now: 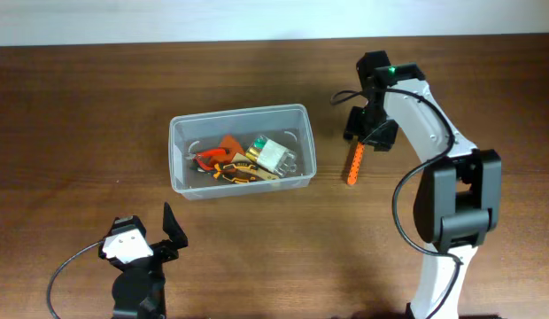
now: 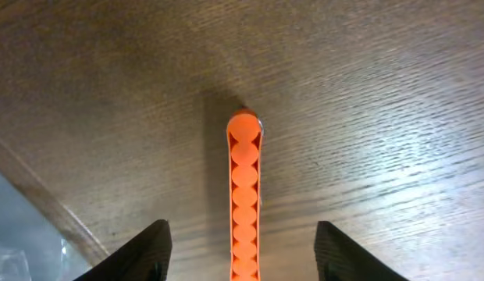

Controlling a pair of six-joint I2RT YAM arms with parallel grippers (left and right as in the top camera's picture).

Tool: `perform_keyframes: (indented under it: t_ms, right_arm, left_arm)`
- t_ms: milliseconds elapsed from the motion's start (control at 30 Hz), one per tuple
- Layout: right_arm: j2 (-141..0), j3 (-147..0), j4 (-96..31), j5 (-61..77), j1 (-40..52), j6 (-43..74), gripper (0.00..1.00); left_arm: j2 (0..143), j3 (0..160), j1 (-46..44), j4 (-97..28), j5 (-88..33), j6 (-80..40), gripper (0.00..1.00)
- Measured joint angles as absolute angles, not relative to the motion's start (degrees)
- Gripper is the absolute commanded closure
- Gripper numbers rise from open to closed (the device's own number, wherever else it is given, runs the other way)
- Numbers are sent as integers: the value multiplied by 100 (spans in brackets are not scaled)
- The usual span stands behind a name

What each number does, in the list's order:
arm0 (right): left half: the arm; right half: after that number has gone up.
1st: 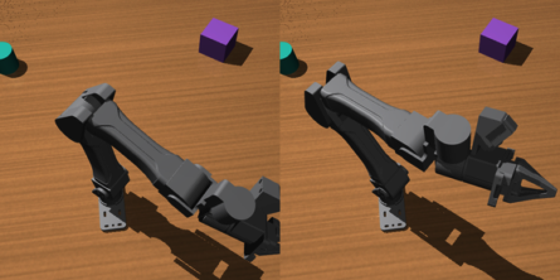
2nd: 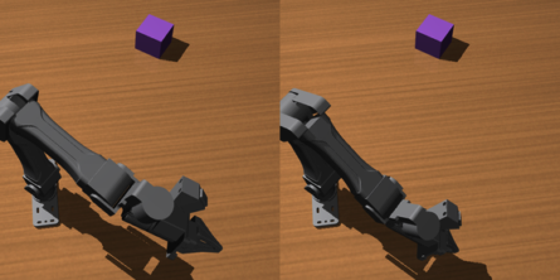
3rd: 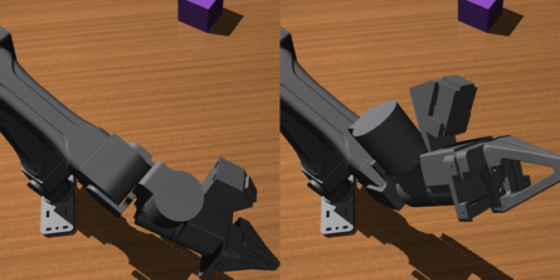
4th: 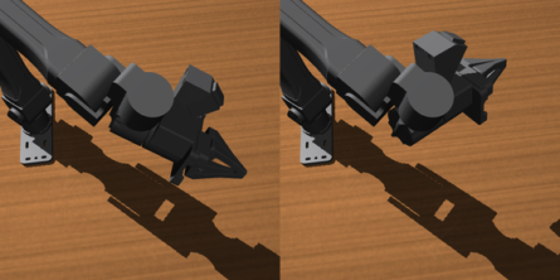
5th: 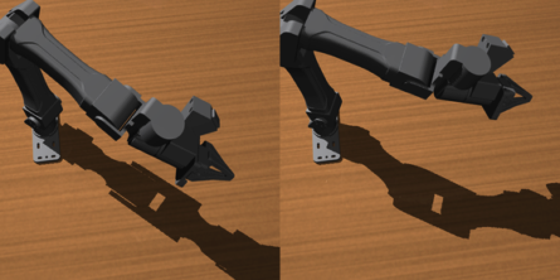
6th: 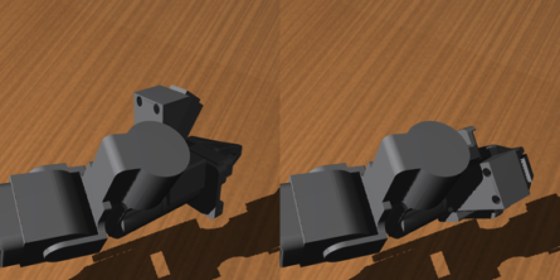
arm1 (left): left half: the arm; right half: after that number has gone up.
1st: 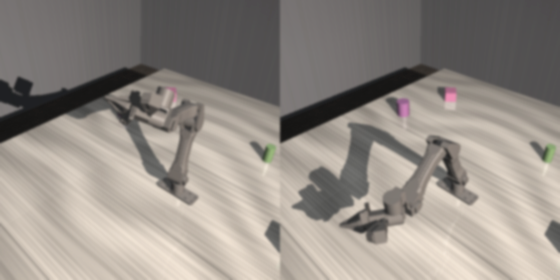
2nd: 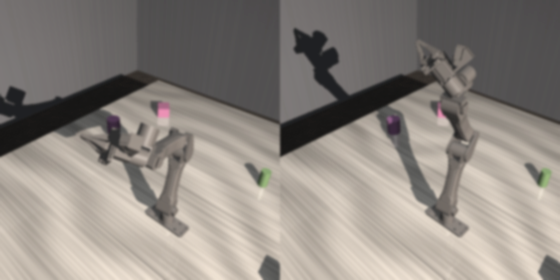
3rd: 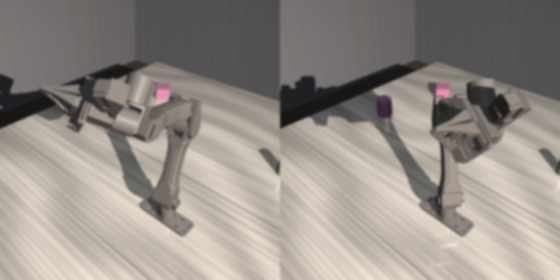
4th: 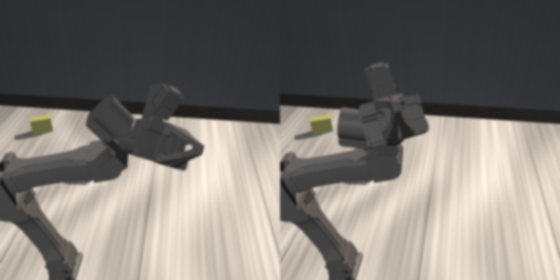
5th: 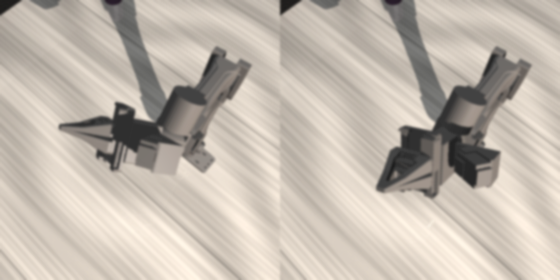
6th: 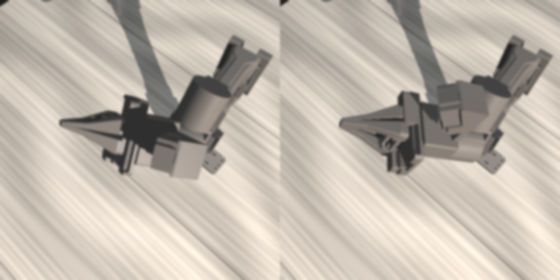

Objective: Pack container
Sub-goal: 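Grasp the orange segmented stick with the right gripper, then carry the orange stick into the container and release it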

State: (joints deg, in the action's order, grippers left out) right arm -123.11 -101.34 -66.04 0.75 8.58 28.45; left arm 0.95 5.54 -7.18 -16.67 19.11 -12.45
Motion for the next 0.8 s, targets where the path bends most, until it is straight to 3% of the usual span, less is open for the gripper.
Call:
perform_keyframes:
  t_ms: [300,467,567,700,800]
  right_arm:
    - [-12737,-10057,-6442,12,899,2858,42]
    - [-12816,-9935,-6335,8,899,2875,49]
    - [-12816,-9791,-6145,5,899,2875,62]
    - [-12809,-9655,-6042,25,899,2895,96]
    - [-12798,-9653,-6097,8,899,2893,96]
  left_arm:
    - [95,554,-718,-1667,1911,-1245,1]
    - [95,554,-718,-1667,1911,-1245,1]
    - [95,554,-718,-1667,1911,-1245,1]
    - [95,554,-718,-1667,1911,-1245,1]
    - [95,554,-718,-1667,1911,-1245,1]
